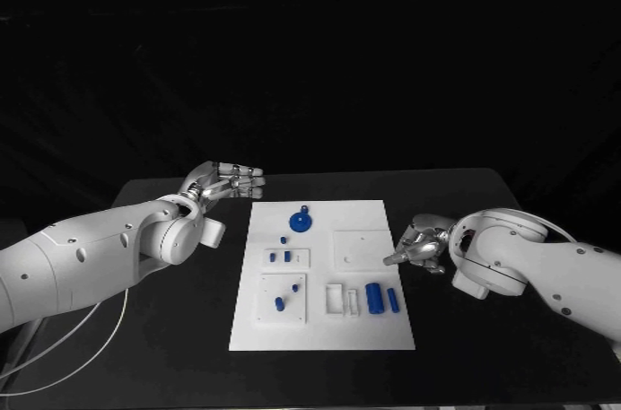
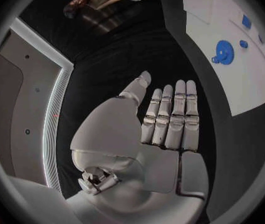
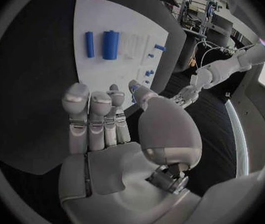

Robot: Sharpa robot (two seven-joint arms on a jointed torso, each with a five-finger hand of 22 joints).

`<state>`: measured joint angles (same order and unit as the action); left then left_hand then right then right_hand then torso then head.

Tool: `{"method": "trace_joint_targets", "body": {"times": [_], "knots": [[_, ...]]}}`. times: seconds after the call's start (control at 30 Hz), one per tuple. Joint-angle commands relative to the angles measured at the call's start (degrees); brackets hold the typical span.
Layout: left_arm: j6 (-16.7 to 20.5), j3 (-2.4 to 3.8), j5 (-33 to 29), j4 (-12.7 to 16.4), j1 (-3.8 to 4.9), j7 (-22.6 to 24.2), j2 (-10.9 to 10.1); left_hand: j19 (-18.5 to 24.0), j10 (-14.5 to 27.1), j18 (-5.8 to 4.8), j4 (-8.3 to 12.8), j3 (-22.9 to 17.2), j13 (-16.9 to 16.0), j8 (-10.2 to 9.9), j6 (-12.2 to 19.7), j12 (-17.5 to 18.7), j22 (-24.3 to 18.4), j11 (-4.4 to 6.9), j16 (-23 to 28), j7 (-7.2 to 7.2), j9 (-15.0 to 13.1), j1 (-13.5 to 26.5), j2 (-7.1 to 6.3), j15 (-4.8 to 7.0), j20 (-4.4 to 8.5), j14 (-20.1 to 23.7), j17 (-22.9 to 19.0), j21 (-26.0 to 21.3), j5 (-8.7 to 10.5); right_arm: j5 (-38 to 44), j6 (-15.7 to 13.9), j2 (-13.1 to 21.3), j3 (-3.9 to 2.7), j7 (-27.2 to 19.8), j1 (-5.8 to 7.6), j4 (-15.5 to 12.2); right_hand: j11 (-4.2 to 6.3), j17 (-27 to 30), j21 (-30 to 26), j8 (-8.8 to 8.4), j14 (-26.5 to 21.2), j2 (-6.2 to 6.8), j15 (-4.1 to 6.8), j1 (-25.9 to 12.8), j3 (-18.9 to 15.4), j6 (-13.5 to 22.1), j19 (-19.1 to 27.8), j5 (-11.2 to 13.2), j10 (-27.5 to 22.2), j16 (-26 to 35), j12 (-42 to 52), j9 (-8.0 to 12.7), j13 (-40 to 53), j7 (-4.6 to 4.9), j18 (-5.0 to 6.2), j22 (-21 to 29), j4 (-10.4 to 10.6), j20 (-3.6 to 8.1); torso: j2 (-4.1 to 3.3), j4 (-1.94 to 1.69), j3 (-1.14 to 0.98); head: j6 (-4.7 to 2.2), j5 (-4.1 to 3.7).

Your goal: Assemble the parts on the task board

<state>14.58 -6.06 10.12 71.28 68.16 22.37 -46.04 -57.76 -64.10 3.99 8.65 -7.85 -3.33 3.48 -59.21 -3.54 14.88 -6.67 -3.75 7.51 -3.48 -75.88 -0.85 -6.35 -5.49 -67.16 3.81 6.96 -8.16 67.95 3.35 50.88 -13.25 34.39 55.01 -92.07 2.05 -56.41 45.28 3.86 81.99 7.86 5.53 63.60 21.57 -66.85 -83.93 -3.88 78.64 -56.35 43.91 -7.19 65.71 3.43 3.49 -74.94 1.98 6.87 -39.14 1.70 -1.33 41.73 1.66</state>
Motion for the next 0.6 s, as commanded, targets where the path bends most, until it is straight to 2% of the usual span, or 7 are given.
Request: {"method": "trace_joint_targets", "body": {"times": [0.03, 0.2, 0.3, 0.37, 0.47, 0.5, 0.6], "knots": [[0.5, 0.02, -1.2, 0.8, -0.63, 1.8, -0.2, -0.5, -0.3, -0.7, 0.0, 1.2, 0.0, 0.2, 0.1, 0.1, -0.3, -0.02, 0.2, -0.38, -0.1, -0.3, 0.76, -0.04, 0.01, -0.4, 0.0, 0.1, 0.41, -3.0, 3.9, -0.6, 0.94, 4.7, -0.07, 0.6, 0.01, -1.1, 0.5, -0.22, 0.7, 0.26, -0.08, -0.7, -0.1, 0.5, -1.7, 0.4, 0.6, 0.1, -0.3, -0.1, 0.9, 0.11, 0.3, -5.7, 0.8, -0.31, 0.93, 0.07, 1.55, 0.64, -0.14], [0.7, 0.02, -1.9, 1.4, -1.57, 2.0, -0.3, -0.7, -0.3, -0.68, 0.4, 3.6, 0.0, 0.2, 0.3, 0.1, -1.2, -0.03, 0.2, -0.42, -0.1, -0.4, 1.68, -0.14, -0.09, -0.2, 0.0, -0.1, 0.84, -2.5, 3.3, -2.1, 3.01, 5.9, -0.11, 1.7, -0.03, -2.6, 1.4, -0.21, 0.9, 0.78, -0.09, -1.6, -0.2, 0.6, -1.5, 0.6, 1.0, 0.1, -0.4, -0.2, 2.1, 0.14, 0.27, -5.8, 1.6, -0.3, 1.53, 0.17, 2.86, 1.18, -0.25], [0.9, 0.02, -2.3, 1.6, -1.89, 2.1, -0.3, -0.7, -0.3, -0.65, 0.6, 4.4, 0.0, 0.2, 0.3, 0.1, -1.5, -0.06, 0.2, -0.42, -0.1, -0.3, 1.98, -0.29, -0.2, 0.3, 0.0, -0.2, 0.85, -1.7, 3.5, -3.0, 4.15, 6.4, -0.17, 2.4, -0.07, -3.0, 1.9, -0.24, 1.0, 1.05, -0.08, -2.2, -0.4, 0.7, -1.5, 0.7, 1.1, -0.1, -0.4, -0.2, 2.4, 0.2, 0.24, -5.9, 1.9, -0.29, 1.69, 0.17, 3.5, 1.47, -0.22], [1.0, 0.02, -2.5, 1.7, -2.04, 2.2, -0.3, -0.7, -0.2, -0.59, 0.7, 4.6, 0.0, 0.2, 0.3, 0.1, -1.7, -0.07, 0.2, -0.44, -0.1, -0.3, 2.06, -0.34, -0.27, 0.4, 0.0, -0.2, 0.86, -1.3, 3.8, -3.7, 5.07, 6.7, -0.2, 3.0, -0.1, -3.3, 2.1, -0.23, 1.0, 1.26, -0.1, -2.6, -0.4, 0.8, -1.5, 0.8, 1.1, -0.1, -0.4, -0.2, 2.6, 0.22, 0.23, -5.9, 2.3, -0.3, 1.76, 0.13, 3.84, 1.53, -0.19], [1.1, 0.0, -2.6, 1.8, -2.15, 2.2, -0.3, -0.7, -0.1, -0.52, 0.9, 5.0, 0.0, 0.2, 0.4, 0.1, -1.9, -0.11, 0.2, -0.44, -0.1, -0.3, 2.19, -0.47, -0.39, 0.8, 0.0, -0.2, 0.86, -0.3, 3.9, -4.6, 6.04, 6.9, -0.26, 3.8, -0.15, -3.4, 2.1, -0.24, 1.0, 1.44, -0.13, -3.1, -0.5, 1.1, -1.4, 0.9, 1.1, -0.1, -0.4, -0.2, 2.7, 0.28, 0.23, -5.9, 2.6, -0.31, 1.77, 0.05, 4.22, 1.71, -0.32], [1.1, -0.01, -2.7, 1.8, -2.18, 2.2, -0.3, -0.7, -0.1, -0.52, 0.9, 5.0, 0.0, 0.2, 0.4, 0.1, -1.9, -0.11, 0.2, -0.44, -0.1, -0.3, 2.19, -0.47, -0.39, 0.8, 0.0, -0.2, 0.86, 0.0, 3.8, -4.9, 6.29, 7.0, -0.29, 4.0, -0.14, -3.4, 2.1, -0.22, 1.0, 1.49, -0.13, -3.2, -0.5, 1.1, -1.4, 0.9, 1.1, -0.1, -0.4, -0.2, 2.7, 0.27, 0.23, -5.9, 2.6, -0.31, 1.77, 0.04, 4.25, 1.72, -0.32], [1.1, -0.07, -2.8, 2.0, -2.24, 2.2, -0.3, -0.7, 0.0, -0.43, 1.0, 5.4, 0.0, 0.2, 0.4, 0.1, -2.2, -0.13, 0.2, -0.45, -0.1, -0.2, 2.35, -0.53, -0.47, 0.9, 0.0, -0.3, 0.87, 1.4, 3.5, -5.9, 6.99, 7.1, -0.44, 4.9, -0.13, -4.0, 2.7, -0.21, 1.1, 1.97, -0.12, -3.6, -0.3, 1.2, -1.5, 1.0, 1.2, -0.4, -0.2, -0.1, 3.1, 0.26, 0.16, -6.0, 3.1, -0.28, 1.74, -0.09, 4.58, 1.78, -0.32]]}}
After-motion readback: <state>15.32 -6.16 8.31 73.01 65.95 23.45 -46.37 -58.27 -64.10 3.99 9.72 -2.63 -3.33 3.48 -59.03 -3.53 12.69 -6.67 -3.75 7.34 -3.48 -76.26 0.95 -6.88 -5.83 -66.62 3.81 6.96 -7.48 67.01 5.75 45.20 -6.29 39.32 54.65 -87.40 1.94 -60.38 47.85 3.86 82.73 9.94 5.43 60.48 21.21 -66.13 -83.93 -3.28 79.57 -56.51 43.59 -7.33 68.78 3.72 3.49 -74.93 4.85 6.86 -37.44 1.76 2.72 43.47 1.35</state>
